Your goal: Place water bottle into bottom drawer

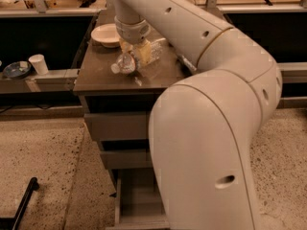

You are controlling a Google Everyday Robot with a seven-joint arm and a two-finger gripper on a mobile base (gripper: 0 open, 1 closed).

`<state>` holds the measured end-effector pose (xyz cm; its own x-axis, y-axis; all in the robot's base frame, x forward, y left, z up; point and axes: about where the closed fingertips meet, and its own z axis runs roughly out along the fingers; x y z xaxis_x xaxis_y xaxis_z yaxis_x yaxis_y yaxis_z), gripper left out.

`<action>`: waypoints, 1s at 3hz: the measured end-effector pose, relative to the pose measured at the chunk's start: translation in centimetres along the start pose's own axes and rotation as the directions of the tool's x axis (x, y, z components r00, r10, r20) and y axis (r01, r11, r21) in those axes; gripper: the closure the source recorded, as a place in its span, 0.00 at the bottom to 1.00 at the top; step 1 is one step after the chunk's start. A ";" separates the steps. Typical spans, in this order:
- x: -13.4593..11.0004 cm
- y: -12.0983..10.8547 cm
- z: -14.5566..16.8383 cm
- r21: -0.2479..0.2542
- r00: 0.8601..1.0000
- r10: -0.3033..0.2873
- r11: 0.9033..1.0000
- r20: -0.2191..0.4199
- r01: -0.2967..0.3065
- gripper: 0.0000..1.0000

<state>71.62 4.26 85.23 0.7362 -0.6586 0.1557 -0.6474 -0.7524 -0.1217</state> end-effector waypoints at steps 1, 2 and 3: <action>-1.8 1.3 -3.9 0.102 0.981 0.104 0.987 0.166 -0.122 1.00; -4.6 4.4 -10.1 0.219 0.916 0.159 0.943 0.368 -0.251 1.00; -9.3 8.0 -12.3 0.222 0.816 0.176 0.912 0.550 -0.346 1.00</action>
Offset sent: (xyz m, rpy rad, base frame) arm -0.2169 -0.0269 0.1553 0.9059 0.3259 -0.1636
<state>57.15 4.52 94.85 0.5954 -0.6765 -0.4335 -0.8012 -0.4603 -0.3823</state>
